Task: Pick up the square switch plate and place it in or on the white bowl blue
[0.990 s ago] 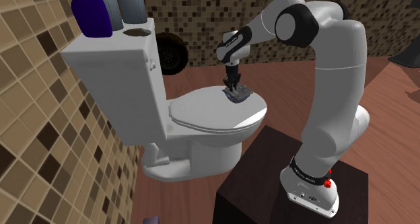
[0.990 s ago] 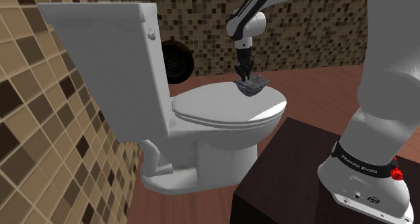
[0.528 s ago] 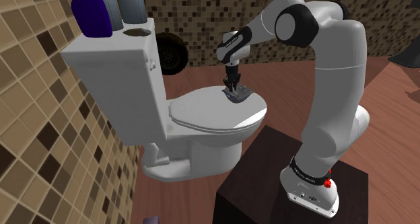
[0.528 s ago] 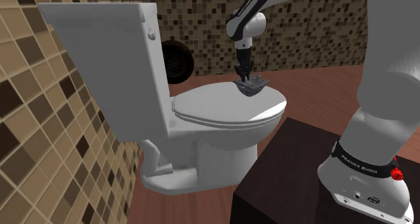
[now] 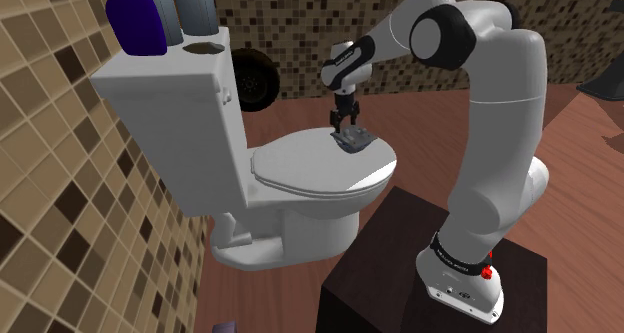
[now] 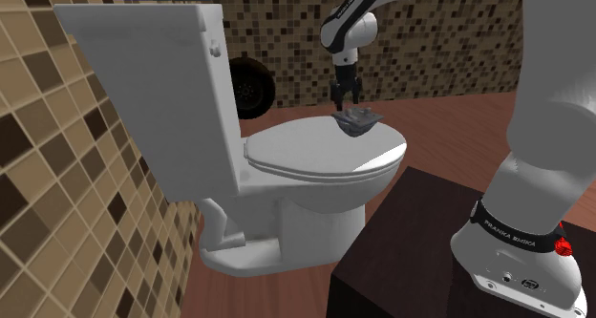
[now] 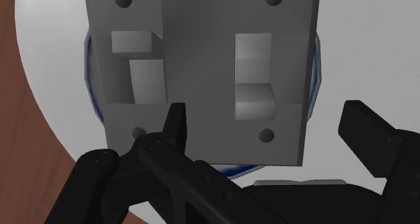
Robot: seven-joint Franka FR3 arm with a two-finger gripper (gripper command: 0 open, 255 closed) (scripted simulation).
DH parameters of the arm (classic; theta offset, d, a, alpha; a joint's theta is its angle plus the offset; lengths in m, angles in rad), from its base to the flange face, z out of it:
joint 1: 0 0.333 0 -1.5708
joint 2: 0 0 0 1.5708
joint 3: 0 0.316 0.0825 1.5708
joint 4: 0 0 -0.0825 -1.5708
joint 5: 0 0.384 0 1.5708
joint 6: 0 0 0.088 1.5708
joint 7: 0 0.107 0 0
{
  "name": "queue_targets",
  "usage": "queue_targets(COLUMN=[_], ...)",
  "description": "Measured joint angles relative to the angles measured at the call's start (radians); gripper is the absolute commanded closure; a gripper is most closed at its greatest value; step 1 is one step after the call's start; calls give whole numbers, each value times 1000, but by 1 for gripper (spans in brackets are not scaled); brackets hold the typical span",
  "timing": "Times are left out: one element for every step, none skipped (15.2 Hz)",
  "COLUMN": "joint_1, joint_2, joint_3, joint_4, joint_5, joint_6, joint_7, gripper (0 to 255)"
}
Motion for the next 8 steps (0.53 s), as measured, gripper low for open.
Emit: queue_targets(joint_1=[3,3,4,4,4,4,4,4], joint_2=[-15,-20,-27,-30,-32,-33,-34,-34], joint_3=[0,0,0,-1,-1,-1,-1,-1], joint_4=[12,32,36,39,40,41,41,42], joint_5=[-1,-1,-2,-3,-3,-3,-3,-3], joint_6=[-27,-51,-63,-69,-72,-74,-75,-76], joint_7=[3,0,0,0,0,0,0,0], gripper=[0,0,0,0,0,0,0,0])
